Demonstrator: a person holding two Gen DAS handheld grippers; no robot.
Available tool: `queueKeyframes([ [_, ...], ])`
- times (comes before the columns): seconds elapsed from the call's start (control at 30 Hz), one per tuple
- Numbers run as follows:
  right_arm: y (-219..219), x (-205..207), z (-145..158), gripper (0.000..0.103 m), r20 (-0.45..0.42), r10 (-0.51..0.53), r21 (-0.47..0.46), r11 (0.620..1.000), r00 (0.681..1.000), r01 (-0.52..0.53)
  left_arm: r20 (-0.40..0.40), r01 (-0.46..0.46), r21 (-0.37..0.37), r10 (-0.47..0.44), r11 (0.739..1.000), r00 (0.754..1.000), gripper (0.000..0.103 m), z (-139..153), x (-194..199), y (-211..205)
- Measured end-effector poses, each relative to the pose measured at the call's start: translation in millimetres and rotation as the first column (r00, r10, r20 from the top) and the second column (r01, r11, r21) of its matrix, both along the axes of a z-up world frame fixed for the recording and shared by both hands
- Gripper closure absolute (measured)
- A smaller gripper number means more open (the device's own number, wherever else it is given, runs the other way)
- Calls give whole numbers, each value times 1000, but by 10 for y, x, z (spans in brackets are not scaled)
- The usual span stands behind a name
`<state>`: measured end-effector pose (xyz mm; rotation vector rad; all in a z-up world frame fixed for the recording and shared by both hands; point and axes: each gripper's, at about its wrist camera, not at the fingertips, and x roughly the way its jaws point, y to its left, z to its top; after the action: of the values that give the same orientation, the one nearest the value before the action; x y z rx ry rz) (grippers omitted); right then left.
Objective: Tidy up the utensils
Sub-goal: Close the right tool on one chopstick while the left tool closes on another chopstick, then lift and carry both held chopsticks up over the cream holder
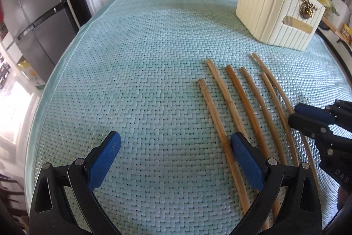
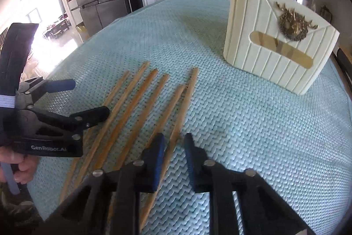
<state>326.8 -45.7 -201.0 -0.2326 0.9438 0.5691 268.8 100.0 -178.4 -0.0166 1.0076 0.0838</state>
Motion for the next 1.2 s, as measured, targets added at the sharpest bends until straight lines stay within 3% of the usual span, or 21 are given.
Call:
queueKeyframes([
  [0.13, 58, 205, 15, 88, -16, -6, -18, 1000, 1000, 6, -11, 13, -25, -13, 1000, 1000, 6, 15, 75, 44],
  [0.43, 274, 808, 51, 88, -83, -13, -29, 1000, 996, 10, -39, 55, -126, -60, 991, 997, 33, 92, 389, 83],
  [0.53, 396, 949, 54, 88, -102, -7, -45, 999, 995, 3, -54, 67, -135, -75, 989, 996, 48, 108, 501, 60],
  [0.6, 457, 997, 53, 88, -111, -11, -49, 999, 994, 5, -61, 76, -130, -85, 989, 995, 74, 119, 560, 32],
  [0.63, 471, 1025, 43, 88, -119, -13, -42, 999, 993, 8, -67, 79, -143, -89, 987, 994, 81, 122, 585, 30],
  [0.67, 485, 1046, 45, 93, -121, -23, -45, 999, 992, 17, -73, 80, -166, -94, 983, 993, 93, 118, 610, 36],
  [0.93, 246, 932, 142, 96, -115, -44, 100, 993, 992, 55, -28, 70, -236, -79, 969, 997, 98, 176, 583, 78],
  [1.2, -191, 506, 904, 96, 12, -37, 299, 954, 999, 32, 159, 108, -271, -66, 957, 985, 99, 915, 211, 136],
])
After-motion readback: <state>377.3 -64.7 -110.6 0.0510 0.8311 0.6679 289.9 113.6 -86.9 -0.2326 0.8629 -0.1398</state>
